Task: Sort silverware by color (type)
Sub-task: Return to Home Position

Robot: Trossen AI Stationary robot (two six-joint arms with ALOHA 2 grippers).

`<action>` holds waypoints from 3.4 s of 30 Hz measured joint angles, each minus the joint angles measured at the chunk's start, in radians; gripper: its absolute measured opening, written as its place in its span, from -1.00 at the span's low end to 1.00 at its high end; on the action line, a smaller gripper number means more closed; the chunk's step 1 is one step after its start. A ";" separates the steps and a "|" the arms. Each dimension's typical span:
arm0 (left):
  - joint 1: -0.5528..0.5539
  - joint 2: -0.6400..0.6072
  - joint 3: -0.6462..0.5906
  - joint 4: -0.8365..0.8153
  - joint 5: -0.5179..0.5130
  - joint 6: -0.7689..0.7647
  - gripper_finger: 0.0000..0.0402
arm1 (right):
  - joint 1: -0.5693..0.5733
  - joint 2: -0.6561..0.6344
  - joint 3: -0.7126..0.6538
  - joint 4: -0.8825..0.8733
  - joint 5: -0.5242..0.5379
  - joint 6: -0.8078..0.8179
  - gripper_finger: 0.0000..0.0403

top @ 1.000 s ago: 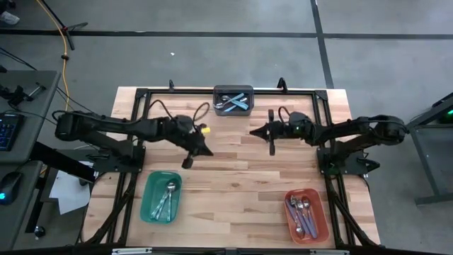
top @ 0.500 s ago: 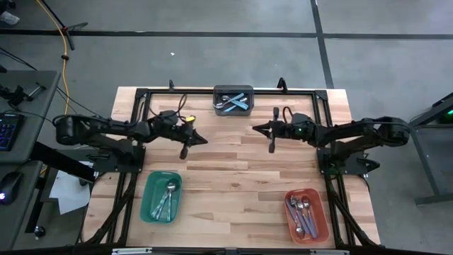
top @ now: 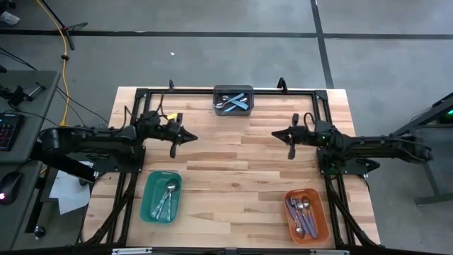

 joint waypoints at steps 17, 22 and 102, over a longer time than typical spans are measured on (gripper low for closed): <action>0.043 -0.332 -0.170 -0.107 -0.125 -0.060 -1.00 | 0.010 -0.404 -0.002 -0.397 0.068 0.003 -1.00; 0.043 -0.445 -0.169 -0.240 -0.125 -0.060 -1.00 | 0.038 -0.480 -0.002 -0.453 0.067 0.003 -1.00; 0.008 -0.921 -0.167 -0.630 -0.594 -0.296 -1.00 | 0.050 -0.743 -0.061 -0.598 0.365 0.076 -1.00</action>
